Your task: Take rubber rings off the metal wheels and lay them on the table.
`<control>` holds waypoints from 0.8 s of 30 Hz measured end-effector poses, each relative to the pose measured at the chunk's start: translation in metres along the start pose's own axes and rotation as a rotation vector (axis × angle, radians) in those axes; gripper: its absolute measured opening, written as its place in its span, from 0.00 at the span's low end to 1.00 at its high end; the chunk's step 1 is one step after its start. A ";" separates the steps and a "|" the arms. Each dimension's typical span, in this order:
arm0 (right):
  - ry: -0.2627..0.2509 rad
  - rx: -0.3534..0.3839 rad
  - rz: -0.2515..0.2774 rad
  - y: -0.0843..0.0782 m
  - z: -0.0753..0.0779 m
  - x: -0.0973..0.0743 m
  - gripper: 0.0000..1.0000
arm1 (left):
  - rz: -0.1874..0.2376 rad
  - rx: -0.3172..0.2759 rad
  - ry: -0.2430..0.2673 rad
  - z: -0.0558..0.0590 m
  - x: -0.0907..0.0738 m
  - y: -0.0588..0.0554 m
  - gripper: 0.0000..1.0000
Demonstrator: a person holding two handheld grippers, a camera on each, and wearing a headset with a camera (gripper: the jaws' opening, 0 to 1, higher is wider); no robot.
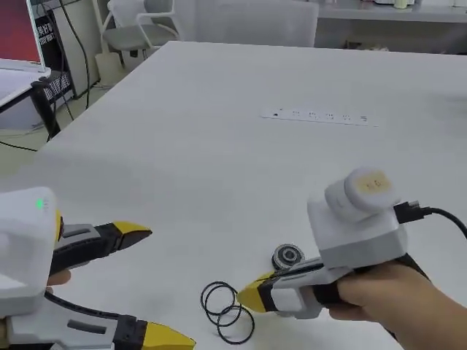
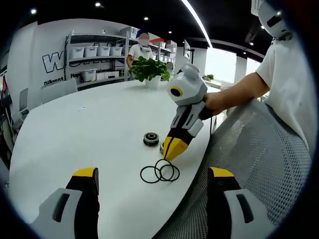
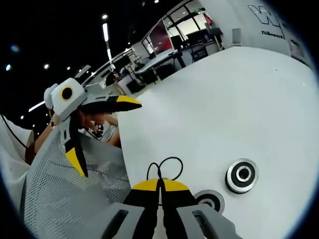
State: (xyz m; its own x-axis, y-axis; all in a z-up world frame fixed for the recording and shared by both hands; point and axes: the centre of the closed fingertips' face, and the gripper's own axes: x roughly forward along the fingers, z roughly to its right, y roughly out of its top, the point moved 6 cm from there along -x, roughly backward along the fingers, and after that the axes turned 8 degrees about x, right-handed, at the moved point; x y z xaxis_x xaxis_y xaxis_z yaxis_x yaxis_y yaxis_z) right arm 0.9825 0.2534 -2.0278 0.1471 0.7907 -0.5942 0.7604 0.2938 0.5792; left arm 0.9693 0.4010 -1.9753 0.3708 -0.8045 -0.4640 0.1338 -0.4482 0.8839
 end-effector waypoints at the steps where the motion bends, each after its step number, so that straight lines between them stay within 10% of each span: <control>1: -0.008 -0.005 -0.012 -0.002 0.001 0.002 0.00 | 0.005 -0.005 -0.001 0.000 0.000 0.000 0.88; 24: -0.077 -0.063 -0.009 -0.002 0.009 0.010 0.00 | -0.011 -0.005 0.019 -0.002 -0.001 -0.002 0.86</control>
State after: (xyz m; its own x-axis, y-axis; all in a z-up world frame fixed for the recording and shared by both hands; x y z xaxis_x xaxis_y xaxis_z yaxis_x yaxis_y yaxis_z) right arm 0.9880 0.2557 -2.0403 0.1901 0.7451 -0.6393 0.7212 0.3358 0.6059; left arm 0.9702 0.4032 -1.9763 0.3865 -0.7922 -0.4723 0.1425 -0.4546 0.8792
